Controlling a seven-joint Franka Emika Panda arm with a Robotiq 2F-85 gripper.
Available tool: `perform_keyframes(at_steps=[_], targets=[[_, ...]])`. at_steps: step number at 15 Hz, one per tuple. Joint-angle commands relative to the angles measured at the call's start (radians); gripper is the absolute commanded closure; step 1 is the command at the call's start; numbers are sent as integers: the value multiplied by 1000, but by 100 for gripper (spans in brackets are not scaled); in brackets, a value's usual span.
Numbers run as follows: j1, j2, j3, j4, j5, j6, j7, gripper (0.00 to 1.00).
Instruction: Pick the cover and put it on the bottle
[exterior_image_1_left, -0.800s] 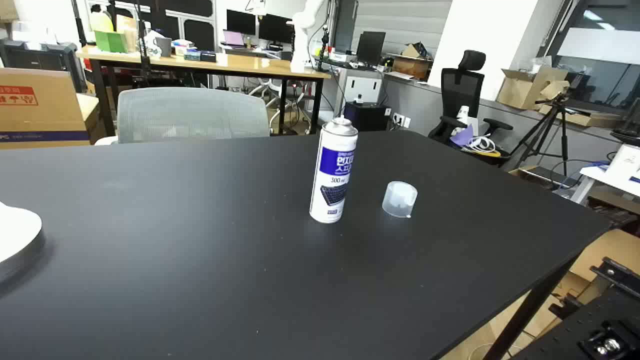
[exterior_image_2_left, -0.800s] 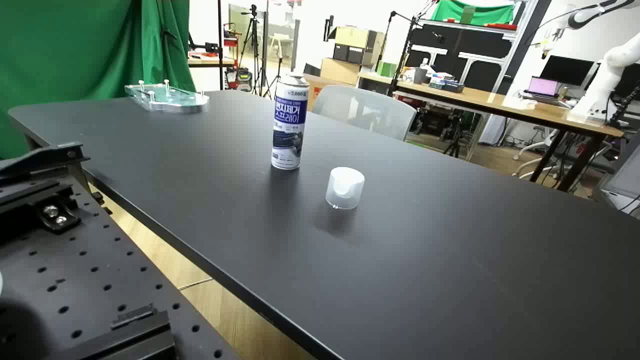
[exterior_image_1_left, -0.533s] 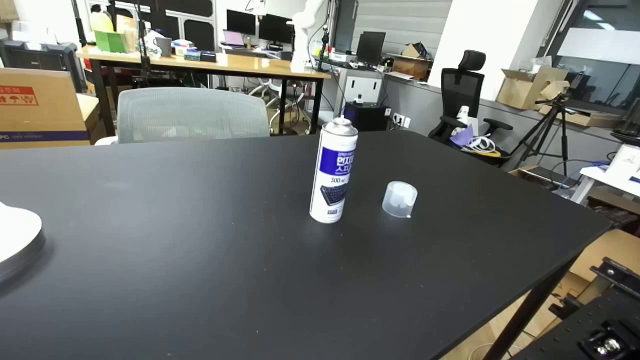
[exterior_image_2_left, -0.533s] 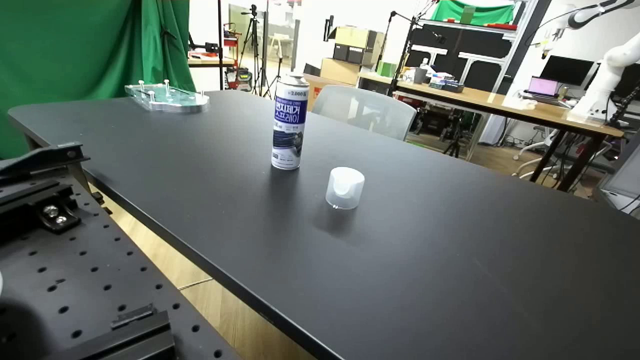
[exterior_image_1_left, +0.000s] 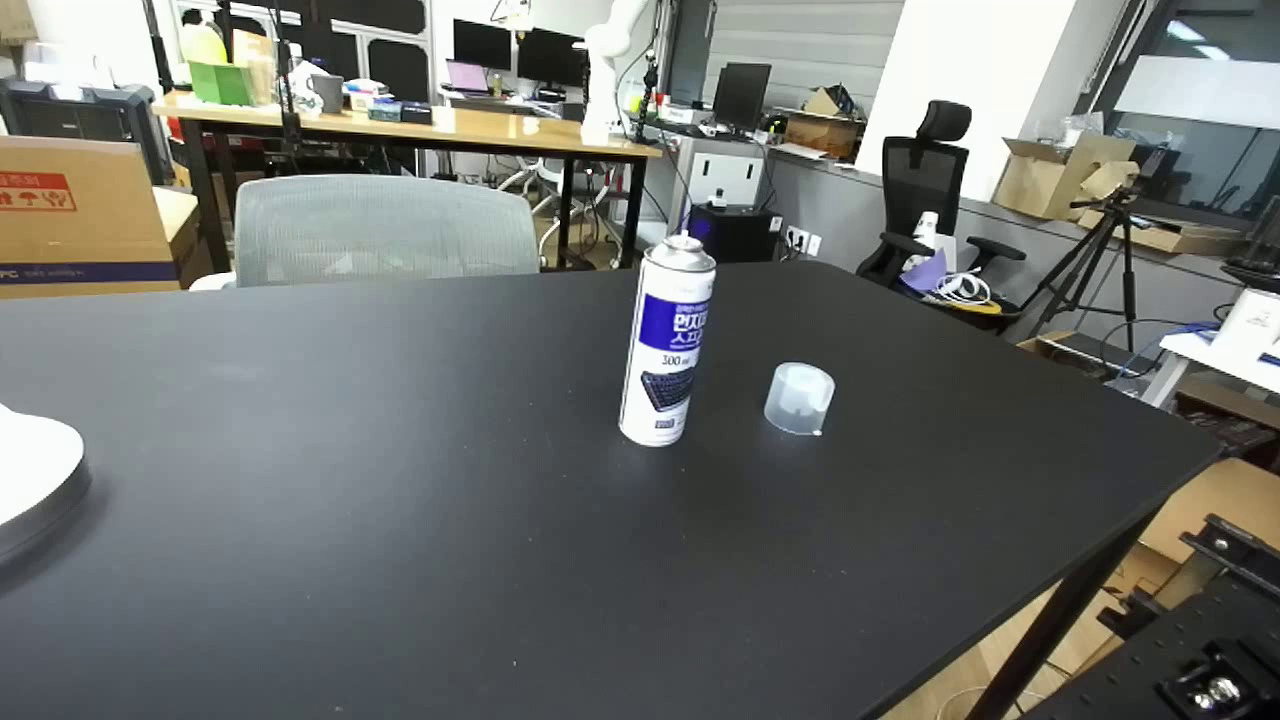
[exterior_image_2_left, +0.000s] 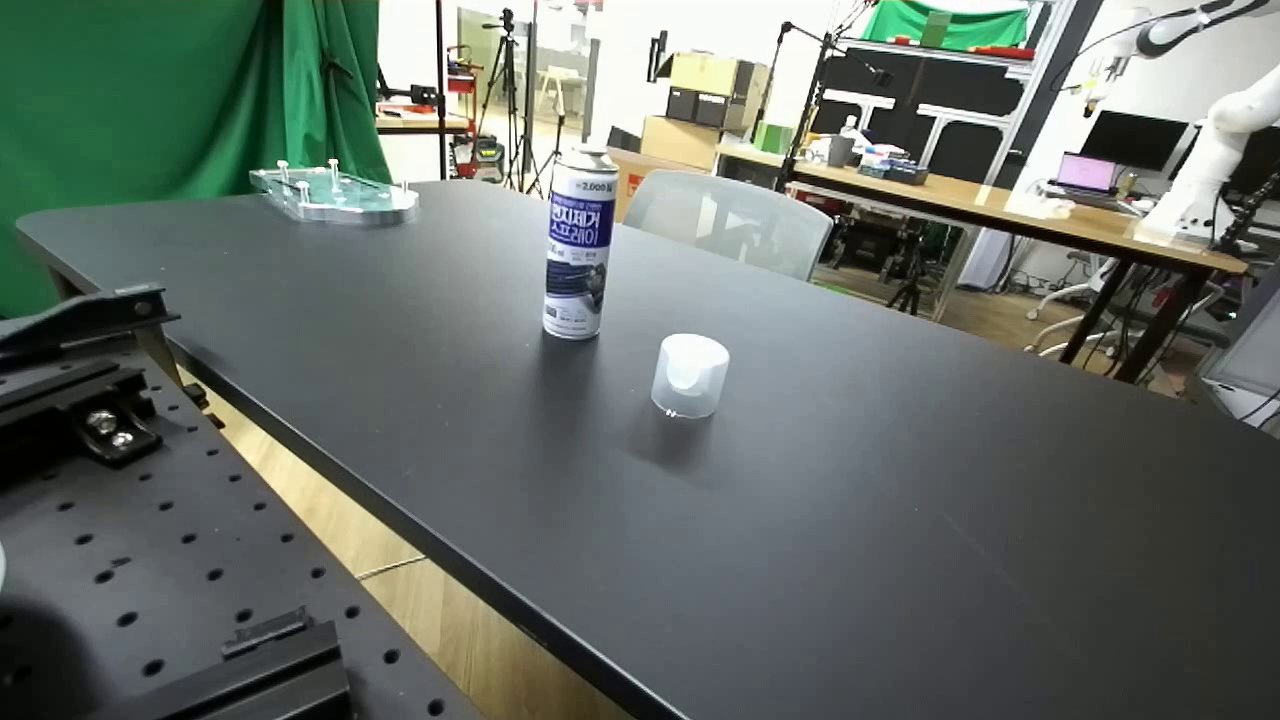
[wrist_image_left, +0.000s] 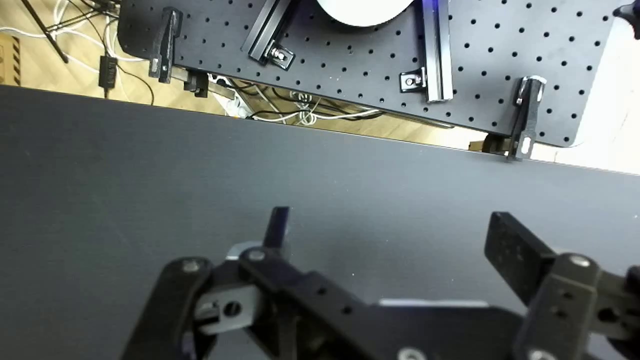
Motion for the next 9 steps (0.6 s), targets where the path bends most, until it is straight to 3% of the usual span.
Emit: perform_keyframes(at_steps=[1, 5, 9], targets=[[-9, 2, -11, -11, -45, 50, 35, 0], [-51, 53, -48, -40, -184, 177, -15, 0], [-78, 145, -138, -63, -284, 328, -116, 0]])
